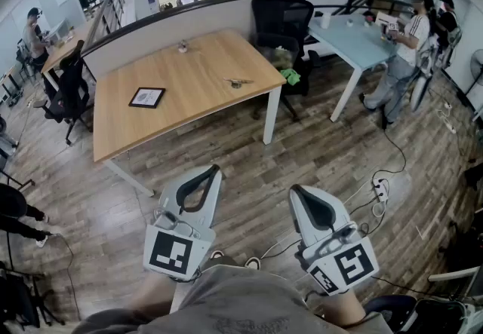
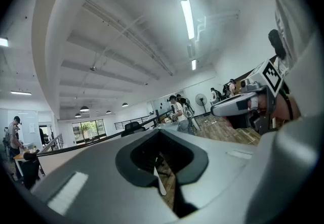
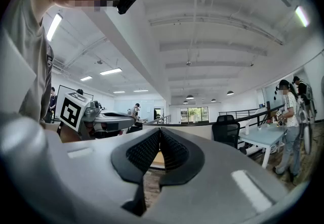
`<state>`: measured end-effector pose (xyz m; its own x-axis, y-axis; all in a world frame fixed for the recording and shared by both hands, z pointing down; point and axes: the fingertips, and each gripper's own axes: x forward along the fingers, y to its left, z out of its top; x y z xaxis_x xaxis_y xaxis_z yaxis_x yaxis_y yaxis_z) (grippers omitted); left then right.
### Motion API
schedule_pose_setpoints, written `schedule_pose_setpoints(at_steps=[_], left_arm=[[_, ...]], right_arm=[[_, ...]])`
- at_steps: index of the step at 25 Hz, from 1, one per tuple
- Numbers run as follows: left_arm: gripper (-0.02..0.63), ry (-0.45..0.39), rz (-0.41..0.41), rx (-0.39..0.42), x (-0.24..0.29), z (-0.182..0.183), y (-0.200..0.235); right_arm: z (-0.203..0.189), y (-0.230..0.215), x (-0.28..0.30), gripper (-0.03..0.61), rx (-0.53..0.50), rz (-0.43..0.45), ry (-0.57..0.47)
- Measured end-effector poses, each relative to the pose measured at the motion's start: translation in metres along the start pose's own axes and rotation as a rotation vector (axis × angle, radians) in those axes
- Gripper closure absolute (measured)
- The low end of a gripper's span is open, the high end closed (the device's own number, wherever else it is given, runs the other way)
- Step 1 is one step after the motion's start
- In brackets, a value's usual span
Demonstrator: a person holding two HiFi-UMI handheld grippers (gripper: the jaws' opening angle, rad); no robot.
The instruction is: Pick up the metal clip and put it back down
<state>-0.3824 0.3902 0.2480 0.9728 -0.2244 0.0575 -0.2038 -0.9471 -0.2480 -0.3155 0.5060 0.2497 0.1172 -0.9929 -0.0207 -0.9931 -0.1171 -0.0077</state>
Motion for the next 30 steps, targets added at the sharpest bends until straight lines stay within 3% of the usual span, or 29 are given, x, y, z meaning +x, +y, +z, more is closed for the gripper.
schedule_pose_setpoints(at_steps=[11, 18, 20, 23, 30], left_arm=[[0.614, 0.002, -0.009, -0.014, 0.01, 0.003, -0.004], [0.612, -0.014, 0.035, -0.021, 0.02, 0.001, 0.017], [0.57, -0.008, 0.037, -0.031, 0.031, -0.005, 0.026], [0.443, 0.005, 0.031, -0.04, 0.053, -0.013, 0.038], [0.44, 0.004, 0.03, -0.055, 0.115, -0.027, 0.08]], right_arm=[[-0.002, -0.012, 0.001, 0.566, 0.038, -0.009, -0.008], [-0.007, -0.02, 0.022, 0.566, 0.038, 0.007, 0.003], [-0.009, -0.027, 0.032, 0.566, 0.038, 0.006, 0.01], [-0.014, -0.041, 0.05, 0.566, 0.038, -0.003, 0.026], [-0.02, -0.084, 0.109, 0.566, 0.031, -0.017, 0.06]])
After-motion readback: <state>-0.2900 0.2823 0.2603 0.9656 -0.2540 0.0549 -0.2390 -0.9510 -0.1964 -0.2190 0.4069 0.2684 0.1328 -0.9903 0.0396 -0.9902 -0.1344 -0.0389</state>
